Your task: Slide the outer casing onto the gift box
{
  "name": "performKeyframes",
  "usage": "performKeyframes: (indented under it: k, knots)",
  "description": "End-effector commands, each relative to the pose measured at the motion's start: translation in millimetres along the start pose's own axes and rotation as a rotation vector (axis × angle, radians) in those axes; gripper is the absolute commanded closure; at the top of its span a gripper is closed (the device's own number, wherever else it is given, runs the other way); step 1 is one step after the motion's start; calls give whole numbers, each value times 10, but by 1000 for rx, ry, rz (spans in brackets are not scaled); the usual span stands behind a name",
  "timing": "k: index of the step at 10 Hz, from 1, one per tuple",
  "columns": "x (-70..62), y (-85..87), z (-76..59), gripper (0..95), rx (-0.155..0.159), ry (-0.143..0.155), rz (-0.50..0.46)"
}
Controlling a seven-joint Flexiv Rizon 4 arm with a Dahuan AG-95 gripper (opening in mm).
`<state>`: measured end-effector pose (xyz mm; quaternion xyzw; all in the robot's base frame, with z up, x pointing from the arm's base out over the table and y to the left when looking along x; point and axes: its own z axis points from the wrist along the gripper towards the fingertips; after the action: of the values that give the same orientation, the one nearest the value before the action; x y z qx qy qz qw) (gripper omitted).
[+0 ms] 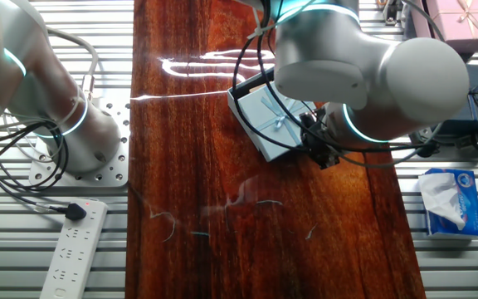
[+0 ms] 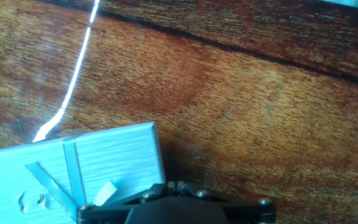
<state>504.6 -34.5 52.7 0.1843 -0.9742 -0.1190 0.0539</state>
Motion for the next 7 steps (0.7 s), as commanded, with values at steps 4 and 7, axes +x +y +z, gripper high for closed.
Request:
performKeyframes:
  k: [4, 7]
  knots:
    - [3, 50, 6, 950, -5, -2, 7]
    - [6, 58, -9, 950, -6, -1, 5]
